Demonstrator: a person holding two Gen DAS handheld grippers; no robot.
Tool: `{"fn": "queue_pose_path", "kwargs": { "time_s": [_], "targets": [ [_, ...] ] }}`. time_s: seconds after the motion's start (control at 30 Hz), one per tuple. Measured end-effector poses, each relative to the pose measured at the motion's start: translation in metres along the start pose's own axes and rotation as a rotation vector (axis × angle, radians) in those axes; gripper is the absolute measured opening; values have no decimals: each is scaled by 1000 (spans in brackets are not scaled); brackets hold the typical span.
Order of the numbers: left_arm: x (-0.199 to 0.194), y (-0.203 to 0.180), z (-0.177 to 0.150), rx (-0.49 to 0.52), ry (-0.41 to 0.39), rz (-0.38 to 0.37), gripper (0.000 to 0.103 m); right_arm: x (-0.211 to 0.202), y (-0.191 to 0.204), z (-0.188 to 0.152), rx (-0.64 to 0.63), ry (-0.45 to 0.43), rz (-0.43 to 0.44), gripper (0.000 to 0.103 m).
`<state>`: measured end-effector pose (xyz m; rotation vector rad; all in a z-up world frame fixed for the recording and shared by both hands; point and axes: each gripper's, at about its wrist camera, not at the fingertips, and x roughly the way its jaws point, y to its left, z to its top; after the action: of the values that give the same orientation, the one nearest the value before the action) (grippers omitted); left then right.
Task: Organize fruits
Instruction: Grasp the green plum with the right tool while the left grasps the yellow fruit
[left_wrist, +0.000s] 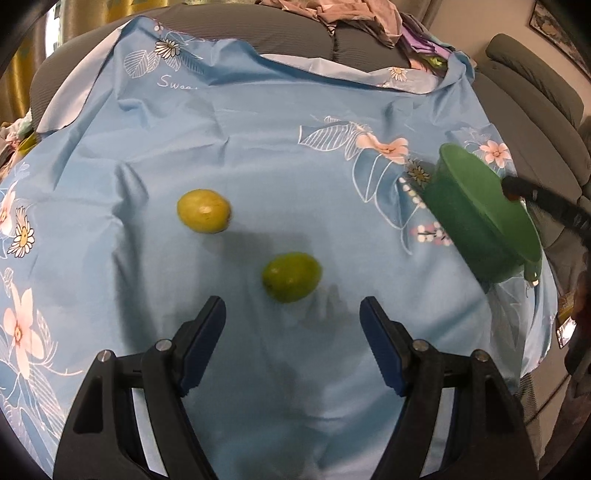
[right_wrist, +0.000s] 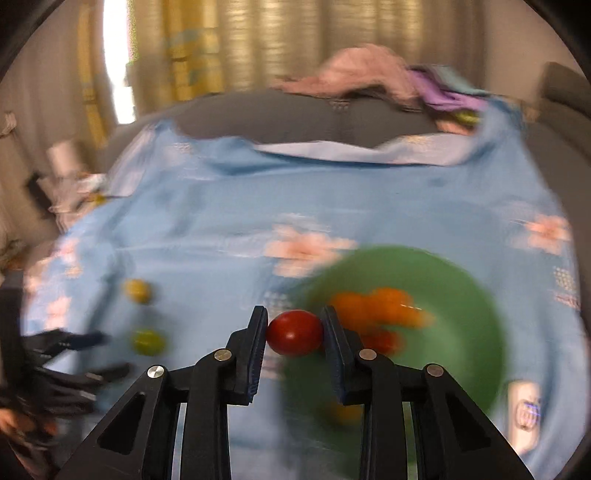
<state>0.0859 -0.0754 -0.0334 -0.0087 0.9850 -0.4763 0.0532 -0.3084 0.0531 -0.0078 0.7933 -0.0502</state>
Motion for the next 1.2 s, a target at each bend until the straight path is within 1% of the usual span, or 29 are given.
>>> {"fn": "queue_pose_path", "kwargs": {
  "time_s": [0.07, 0.1, 0.13, 0.23, 0.3, 0.37, 0.47, 0.5, 0.57, 0.67, 0.73, 0.83, 0.87, 0.97, 1.0, 1.17, 1.2],
  "targets": [
    [-1, -1, 1, -1, -5, 5, 75, 8, -18, -6, 22, 51, -86, 32],
    [-2, 0, 2, -4, -7, 11, 75, 11, -21, -8, 36, 64, -93, 32],
    [-2, 2, 4, -7, -8, 18, 75, 12, -22, -10, 44, 68, -83, 32],
    [-7, 8, 6, -19, -19, 31, 75, 10, -10, -8, 31, 31, -28, 34],
    [-11, 15, 9, -33, -29, 40, 75, 10, 8, -4, -4, 8, 8, 39],
    [-13, 22, 12, -47, -37, 50, 75, 11, 26, -4, -29, -5, 76, 39],
    [-17, 35, 16, -75, -51, 61, 75, 25, 64, -8, -80, 50, 291, 40],
    [-19, 38, 18, -80, -58, 65, 75, 31, 76, -10, -98, 70, 344, 40],
    [-21, 41, 18, -83, -66, 68, 75, 42, 98, -14, -139, 91, 398, 40],
    [-22, 44, 20, -81, -70, 74, 75, 64, 128, -19, -190, 131, 405, 40],
    [-22, 48, 20, -82, -70, 75, 75, 74, 137, -20, -189, 157, 422, 40],
    [-22, 53, 19, -89, -71, 76, 75, 86, 147, -22, -210, 186, 404, 41],
    [-21, 54, 19, -90, -71, 75, 75, 91, 150, -23, -212, 197, 399, 41],
    [-20, 56, 19, -89, -68, 73, 75, 98, 153, -24, -199, 223, 405, 49],
    [-20, 56, 19, -88, -66, 72, 75, 98, 153, -25, -199, 227, 408, 50],
    [-16, 56, 22, -86, -64, 70, 75, 102, 155, -26, -190, 246, 432, 50],
    [-15, 56, 23, -86, -63, 69, 75, 103, 156, -27, -187, 251, 448, 50]
  ]
}}
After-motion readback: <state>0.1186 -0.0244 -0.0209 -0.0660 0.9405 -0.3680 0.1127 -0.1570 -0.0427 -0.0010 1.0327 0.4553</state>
